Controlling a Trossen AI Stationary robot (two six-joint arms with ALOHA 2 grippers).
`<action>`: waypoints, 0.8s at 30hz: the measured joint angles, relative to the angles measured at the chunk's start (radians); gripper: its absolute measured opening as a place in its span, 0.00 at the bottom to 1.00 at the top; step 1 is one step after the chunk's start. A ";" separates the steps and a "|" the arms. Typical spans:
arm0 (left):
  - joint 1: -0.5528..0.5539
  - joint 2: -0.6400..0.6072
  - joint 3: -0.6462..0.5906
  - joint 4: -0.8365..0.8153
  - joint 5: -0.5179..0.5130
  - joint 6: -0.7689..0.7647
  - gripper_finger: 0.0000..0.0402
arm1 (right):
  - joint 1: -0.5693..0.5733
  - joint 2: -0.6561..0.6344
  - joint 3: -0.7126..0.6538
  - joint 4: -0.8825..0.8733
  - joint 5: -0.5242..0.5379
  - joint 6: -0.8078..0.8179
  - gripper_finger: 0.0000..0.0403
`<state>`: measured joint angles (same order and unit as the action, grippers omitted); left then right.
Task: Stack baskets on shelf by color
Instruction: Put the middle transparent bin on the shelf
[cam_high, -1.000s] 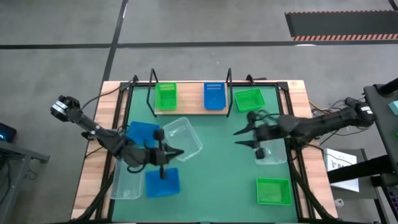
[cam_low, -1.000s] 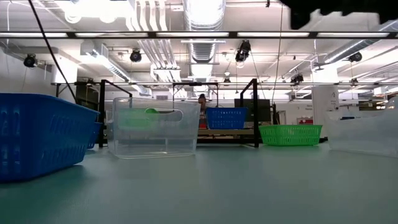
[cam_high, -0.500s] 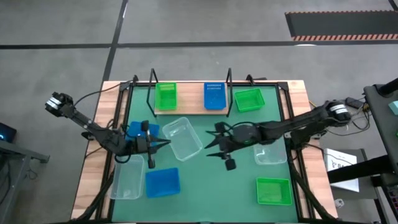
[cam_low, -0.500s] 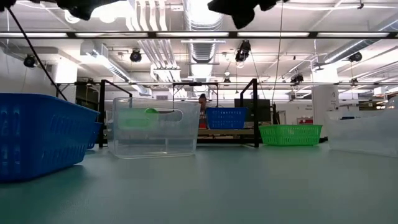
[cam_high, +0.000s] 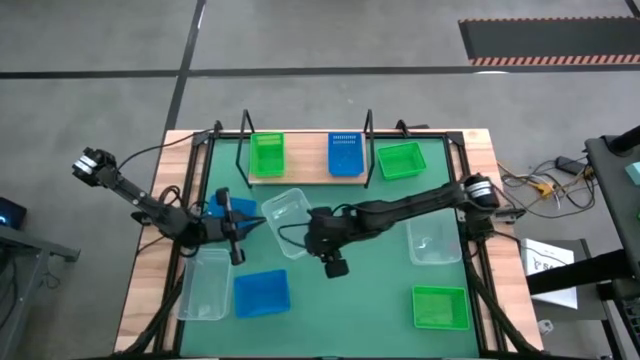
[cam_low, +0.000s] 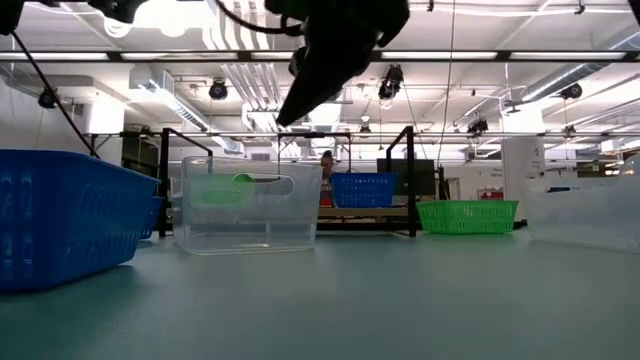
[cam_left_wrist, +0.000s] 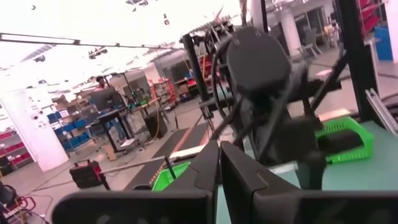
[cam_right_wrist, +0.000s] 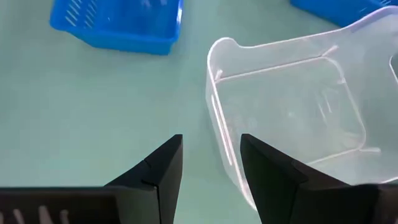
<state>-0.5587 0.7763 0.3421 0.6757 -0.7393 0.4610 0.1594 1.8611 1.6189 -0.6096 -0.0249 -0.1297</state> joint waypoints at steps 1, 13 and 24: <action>0.000 -0.004 -0.004 0.001 0.000 0.000 0.00 | -0.004 0.019 0.031 -0.030 0.000 -0.002 0.38; -0.001 -0.015 -0.001 -0.003 0.001 0.036 0.00 | -0.032 0.175 0.192 -0.131 -0.034 -0.065 0.34; 0.000 -0.013 0.001 -0.002 0.002 0.052 0.00 | -0.035 0.219 0.185 -0.105 -0.031 -0.129 0.11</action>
<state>-0.5583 0.7631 0.3435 0.6735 -0.7372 0.5129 0.1242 2.0804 1.8038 -0.7147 -0.0563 -0.2589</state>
